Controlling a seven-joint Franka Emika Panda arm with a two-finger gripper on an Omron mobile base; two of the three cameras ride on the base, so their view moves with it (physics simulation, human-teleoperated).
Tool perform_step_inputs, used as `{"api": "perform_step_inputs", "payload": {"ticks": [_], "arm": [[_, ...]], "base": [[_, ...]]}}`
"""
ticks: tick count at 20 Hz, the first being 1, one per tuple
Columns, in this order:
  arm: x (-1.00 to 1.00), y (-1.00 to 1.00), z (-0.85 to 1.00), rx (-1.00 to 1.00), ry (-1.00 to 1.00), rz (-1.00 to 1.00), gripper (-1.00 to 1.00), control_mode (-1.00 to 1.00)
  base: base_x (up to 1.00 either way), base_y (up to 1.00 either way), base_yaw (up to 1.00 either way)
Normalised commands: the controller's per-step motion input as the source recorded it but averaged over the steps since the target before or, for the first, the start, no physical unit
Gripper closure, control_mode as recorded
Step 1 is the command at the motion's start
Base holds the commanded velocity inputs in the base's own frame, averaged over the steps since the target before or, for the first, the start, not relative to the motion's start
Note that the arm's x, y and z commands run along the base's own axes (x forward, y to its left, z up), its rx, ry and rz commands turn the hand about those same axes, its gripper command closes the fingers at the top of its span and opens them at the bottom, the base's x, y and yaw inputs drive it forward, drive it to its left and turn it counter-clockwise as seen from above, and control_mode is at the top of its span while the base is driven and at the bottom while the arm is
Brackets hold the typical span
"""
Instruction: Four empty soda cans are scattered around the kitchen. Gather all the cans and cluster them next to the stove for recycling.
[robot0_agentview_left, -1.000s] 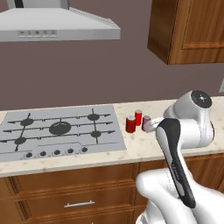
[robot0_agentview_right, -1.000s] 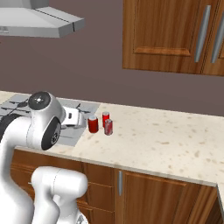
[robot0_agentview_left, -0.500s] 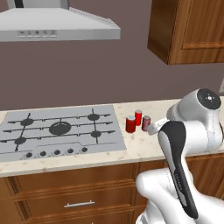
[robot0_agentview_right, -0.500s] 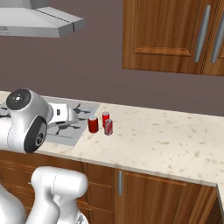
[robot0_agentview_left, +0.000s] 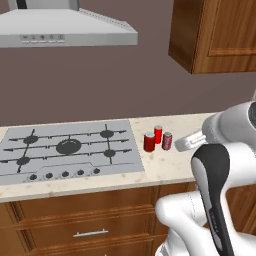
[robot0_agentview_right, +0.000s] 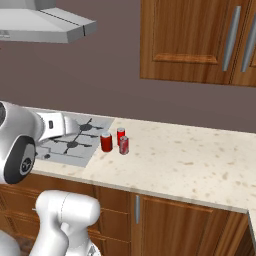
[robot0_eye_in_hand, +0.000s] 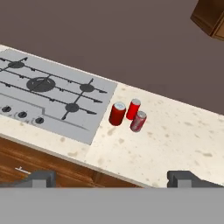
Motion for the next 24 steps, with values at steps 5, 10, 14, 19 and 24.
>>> {"api": "perform_step_inputs", "payload": {"ticks": [5, 10, 14, 19, 24], "arm": [[-0.17, 0.05, 0.00, -0.02, -0.15, 0.00, -1.00, -1.00], [-0.04, 0.06, 0.00, 0.00, -0.02, 0.00, -1.00, -1.00], [0.00, 0.00, 0.00, 0.00, 0.00, 0.00, -1.00, -1.00], [0.00, 0.00, 0.00, 0.00, 0.00, 0.00, -1.00, 1.00], [0.00, 0.00, 0.00, 0.00, 0.00, 0.00, -1.00, 1.00]], "base": [[0.00, 0.00, 0.00], [0.00, 0.00, 0.00], [0.00, 0.00, 0.00], [-0.05, 0.00, 0.00], [-0.48, 0.06, 0.00]]}}
